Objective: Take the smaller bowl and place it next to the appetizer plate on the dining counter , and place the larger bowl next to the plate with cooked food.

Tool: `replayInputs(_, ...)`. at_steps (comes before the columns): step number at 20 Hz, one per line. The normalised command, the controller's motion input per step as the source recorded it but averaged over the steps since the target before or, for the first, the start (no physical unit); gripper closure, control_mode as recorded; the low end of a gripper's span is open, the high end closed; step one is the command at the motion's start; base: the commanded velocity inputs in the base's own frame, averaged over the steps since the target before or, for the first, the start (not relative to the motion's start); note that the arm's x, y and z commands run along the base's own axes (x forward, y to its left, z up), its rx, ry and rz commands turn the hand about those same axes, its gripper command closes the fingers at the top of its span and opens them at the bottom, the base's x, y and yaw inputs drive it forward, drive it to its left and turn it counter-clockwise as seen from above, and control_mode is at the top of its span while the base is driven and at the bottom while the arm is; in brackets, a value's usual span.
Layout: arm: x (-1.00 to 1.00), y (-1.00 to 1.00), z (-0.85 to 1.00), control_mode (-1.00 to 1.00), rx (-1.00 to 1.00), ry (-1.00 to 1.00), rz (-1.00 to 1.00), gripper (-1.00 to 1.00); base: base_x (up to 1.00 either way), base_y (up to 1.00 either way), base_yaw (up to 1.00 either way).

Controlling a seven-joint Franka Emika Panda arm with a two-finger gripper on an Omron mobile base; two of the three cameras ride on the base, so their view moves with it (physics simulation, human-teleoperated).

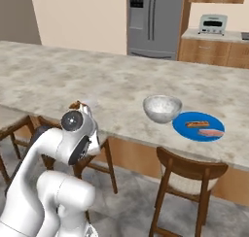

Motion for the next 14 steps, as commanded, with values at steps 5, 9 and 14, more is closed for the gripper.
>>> replayInputs(5, 0.00, 0.00, 0.00, 1.00, 0.00, 0.00, 0.00, -1.00, -0.03, 0.03, 0.49)
replayInputs(9, 0.00, 0.00, 0.00, 1.00, 0.00, 0.00, 0.00, -1.00, 0.00, 0.01, 0.57)
replayInputs(14, 0.00, 0.00, 0.00, 1.00, 0.00, 0.00, 0.00, -1.00, 0.00, 0.12, 0.57)
